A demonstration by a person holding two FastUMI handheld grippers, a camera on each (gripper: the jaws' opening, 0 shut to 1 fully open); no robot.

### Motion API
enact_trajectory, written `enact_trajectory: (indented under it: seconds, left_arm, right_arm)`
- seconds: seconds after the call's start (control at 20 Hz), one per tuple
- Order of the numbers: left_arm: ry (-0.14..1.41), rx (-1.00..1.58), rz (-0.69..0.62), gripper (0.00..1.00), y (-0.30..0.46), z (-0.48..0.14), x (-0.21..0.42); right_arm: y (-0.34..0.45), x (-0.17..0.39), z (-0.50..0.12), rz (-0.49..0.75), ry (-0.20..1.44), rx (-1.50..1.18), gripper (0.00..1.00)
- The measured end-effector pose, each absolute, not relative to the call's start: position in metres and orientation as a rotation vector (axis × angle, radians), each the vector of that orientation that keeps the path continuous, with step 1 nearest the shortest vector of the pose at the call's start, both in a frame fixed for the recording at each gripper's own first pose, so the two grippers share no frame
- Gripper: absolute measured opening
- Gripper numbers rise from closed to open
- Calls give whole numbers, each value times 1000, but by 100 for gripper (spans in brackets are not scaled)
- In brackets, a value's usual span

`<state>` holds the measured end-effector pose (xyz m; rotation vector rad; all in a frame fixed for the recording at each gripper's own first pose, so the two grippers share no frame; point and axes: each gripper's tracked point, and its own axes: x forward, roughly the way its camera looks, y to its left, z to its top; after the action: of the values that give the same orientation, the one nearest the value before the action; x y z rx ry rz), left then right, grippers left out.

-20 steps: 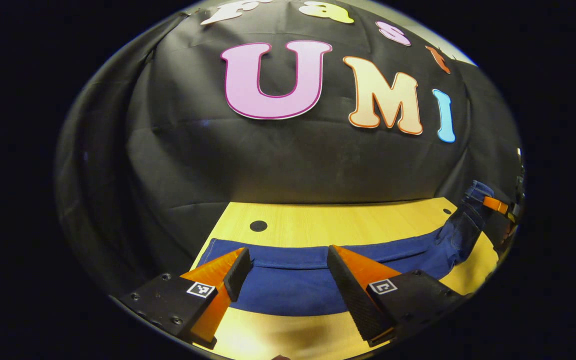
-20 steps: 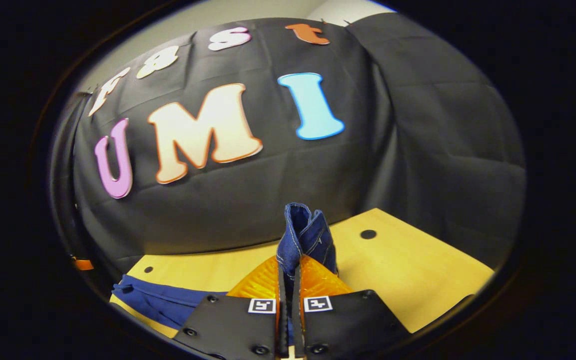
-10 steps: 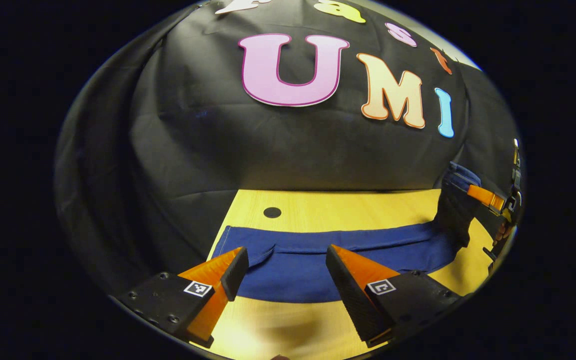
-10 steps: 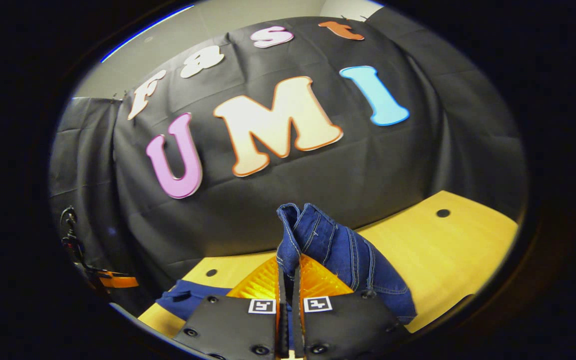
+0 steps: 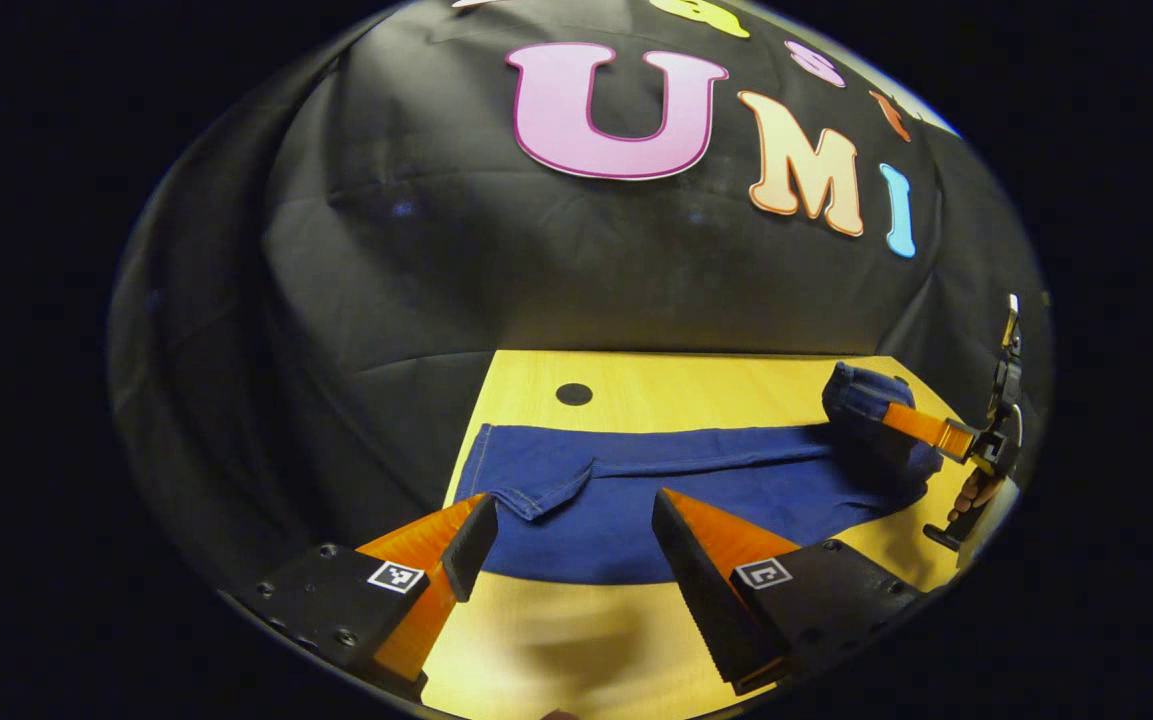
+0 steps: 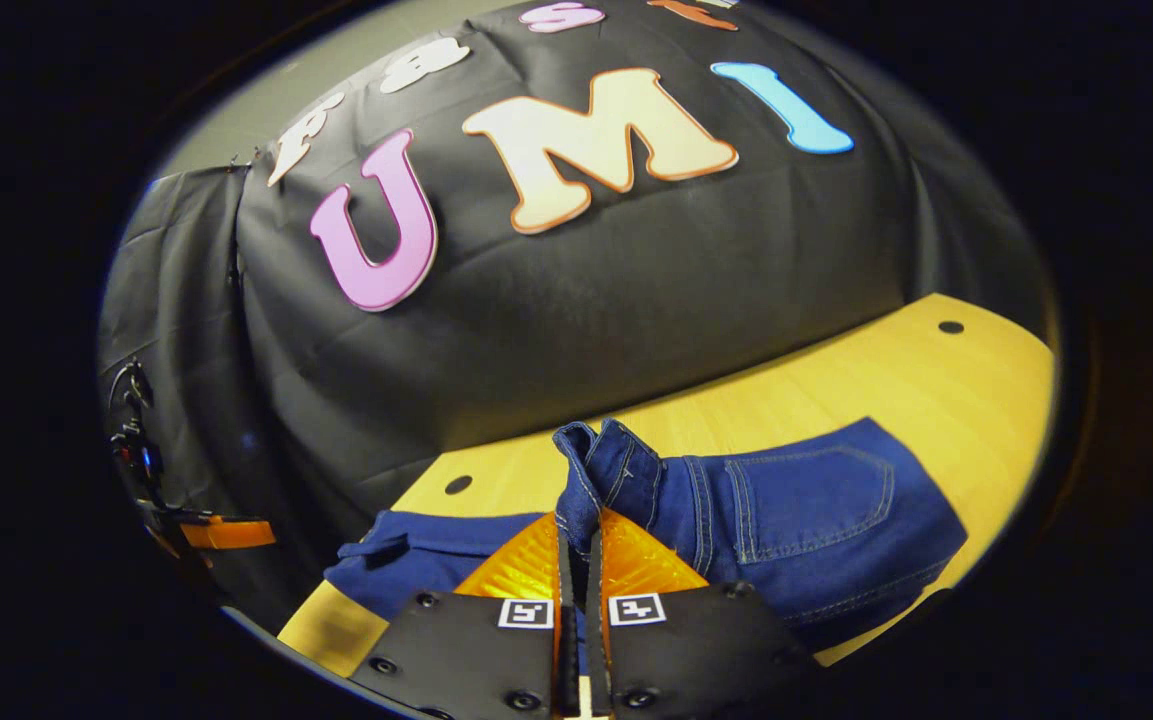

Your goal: Grasp the waist and the cuffs of the jeans and fold them to make the two legs overlap; first hold the waist and fold one-third of the jeans toward the cuffs, then hold the cuffs and fold the remaining one-third in the same direction to finish folding.

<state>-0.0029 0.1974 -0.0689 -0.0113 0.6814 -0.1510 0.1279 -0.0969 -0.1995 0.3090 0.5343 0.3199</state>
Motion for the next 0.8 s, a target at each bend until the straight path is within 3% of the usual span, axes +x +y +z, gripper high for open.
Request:
enact_trajectory:
  seconds: [0.25,0.4,0.8]
  left_arm:
    - [731,-12,-129,96,220,-95,3]
    - [767,-6,-113,97,233,-119,11]
    - [920,-5,-105,97,253,-188,22]
  right_arm:
    - [-87,128,-215,357,686,325,8]
    - [-98,131,-197,345,625,281,100]
    - [-165,141,-122,258,516,196,98]
